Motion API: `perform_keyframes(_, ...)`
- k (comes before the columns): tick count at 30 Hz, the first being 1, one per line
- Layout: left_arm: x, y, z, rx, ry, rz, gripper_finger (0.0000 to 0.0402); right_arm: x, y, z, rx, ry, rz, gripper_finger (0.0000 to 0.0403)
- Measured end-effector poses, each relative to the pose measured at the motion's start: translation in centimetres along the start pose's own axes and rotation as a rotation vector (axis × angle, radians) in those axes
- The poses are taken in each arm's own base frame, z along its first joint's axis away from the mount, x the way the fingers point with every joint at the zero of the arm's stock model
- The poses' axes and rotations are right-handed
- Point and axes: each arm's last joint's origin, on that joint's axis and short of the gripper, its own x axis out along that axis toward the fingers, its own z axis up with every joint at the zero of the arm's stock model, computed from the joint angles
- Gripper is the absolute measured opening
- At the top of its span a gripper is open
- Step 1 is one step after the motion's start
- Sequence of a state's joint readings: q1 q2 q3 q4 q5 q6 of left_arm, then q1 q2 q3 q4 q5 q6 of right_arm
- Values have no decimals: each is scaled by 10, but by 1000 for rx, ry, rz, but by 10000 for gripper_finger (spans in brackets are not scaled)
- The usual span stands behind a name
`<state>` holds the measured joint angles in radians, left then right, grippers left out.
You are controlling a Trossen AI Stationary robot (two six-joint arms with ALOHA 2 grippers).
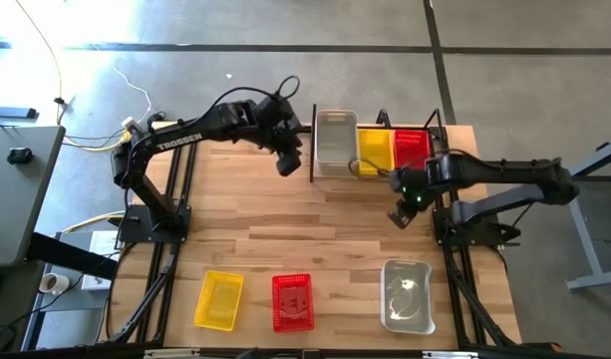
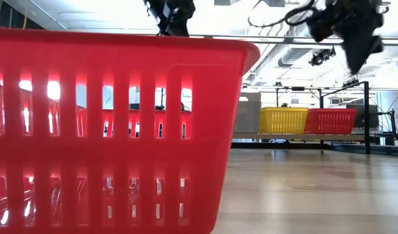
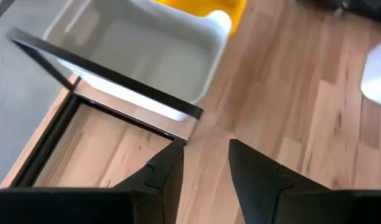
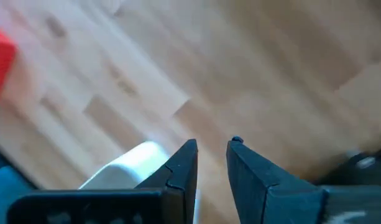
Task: Stack baskets on shelf by color
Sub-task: Stack the gray bin on top of the gray bin on the shelf
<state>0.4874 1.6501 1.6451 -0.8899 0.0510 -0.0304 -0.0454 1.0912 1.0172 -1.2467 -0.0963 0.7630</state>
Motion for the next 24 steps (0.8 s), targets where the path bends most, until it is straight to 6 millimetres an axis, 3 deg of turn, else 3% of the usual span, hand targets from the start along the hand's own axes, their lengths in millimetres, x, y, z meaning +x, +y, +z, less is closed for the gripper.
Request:
perform_keyframes(11,1,-26,-5,109,34,-43,117,2,51,-46,78,61,178,74)
perform_keyframes(18,1,-33,-6,68,40,-47,117,2,62,-72,53,90,188,74)
perform_keyframes(24,0,-36,-7,-66,49,-48,117,0,69,-89,-22,62,206,74)
